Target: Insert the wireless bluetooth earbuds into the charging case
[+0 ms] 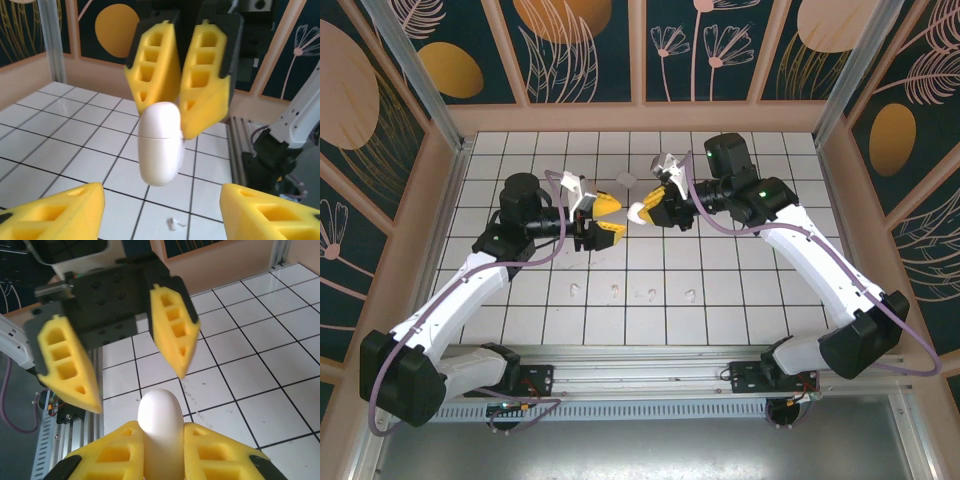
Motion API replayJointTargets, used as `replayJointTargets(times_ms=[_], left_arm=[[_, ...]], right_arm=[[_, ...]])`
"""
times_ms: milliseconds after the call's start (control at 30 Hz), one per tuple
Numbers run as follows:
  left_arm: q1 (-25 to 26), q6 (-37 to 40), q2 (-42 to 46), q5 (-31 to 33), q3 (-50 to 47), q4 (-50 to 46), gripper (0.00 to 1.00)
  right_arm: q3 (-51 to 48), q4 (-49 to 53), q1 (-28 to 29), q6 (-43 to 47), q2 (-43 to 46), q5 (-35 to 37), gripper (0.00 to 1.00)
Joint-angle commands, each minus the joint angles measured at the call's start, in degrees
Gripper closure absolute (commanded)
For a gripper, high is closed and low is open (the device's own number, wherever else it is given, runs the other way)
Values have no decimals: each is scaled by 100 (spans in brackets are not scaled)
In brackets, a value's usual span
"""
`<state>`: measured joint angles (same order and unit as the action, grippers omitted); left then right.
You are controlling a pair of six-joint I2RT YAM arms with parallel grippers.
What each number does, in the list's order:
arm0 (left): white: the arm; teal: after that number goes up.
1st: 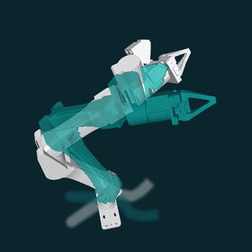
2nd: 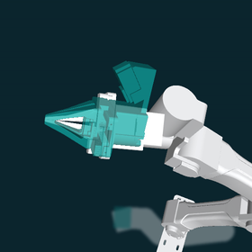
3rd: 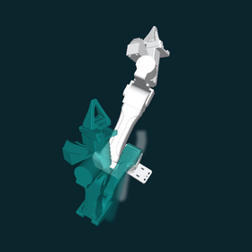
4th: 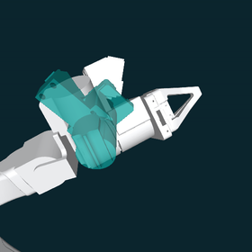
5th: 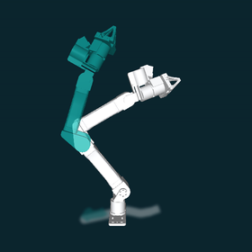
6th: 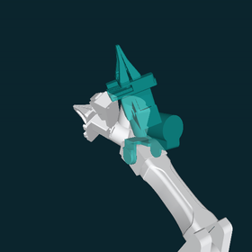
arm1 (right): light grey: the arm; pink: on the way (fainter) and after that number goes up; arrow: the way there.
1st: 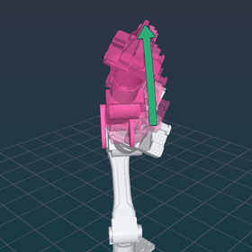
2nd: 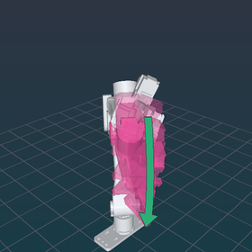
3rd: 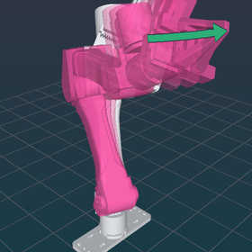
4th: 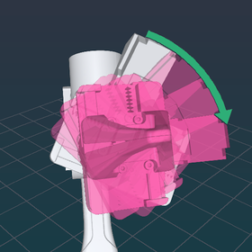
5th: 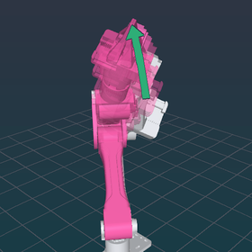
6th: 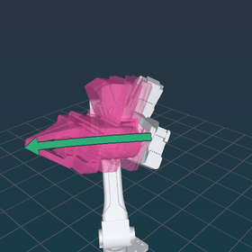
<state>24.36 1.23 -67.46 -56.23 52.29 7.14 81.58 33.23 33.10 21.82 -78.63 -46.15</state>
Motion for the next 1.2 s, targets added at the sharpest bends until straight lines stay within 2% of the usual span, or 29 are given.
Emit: replayJointTargets(times_ms=[0,233,433,567,600,700,833,900,1000,1033,1167], left_arm=[[-15,-147,-153,-387,233,32,49],[66,-532,-511,-690,488,305,51],[253,-505,-767,-1020,740,213,60],[287,-260,-903,-1054,905,-181,73],[305,-208,-927,-1054,905,-257,71],[306,-27,-961,-1055,847,-443,58],[308,40,-899,-1014,651,-468,55],[311,26,-794,-959,519,-428,64],[309,-97,-621,-917,268,-183,89],[307,-149,-592,-908,184,-89,94],[315,-290,-458,-830,60,32,97]], right_arm=[[19,5,63,170,98,-73,90],[105,197,112,315,149,75,90],[307,434,117,403,96,-16,90],[342,515,100,498,67,-8,90],[332,480,100,498,51,-8,90],[315,415,84,493,-10,-36,91],[290,352,83,461,-73,-90,91],[288,347,97,446,-88,-174,91],[288,400,106,423,-106,-274,91],[288,409,116,404,-108,-289,91],[253,361,177,277,-41,-317,90]])
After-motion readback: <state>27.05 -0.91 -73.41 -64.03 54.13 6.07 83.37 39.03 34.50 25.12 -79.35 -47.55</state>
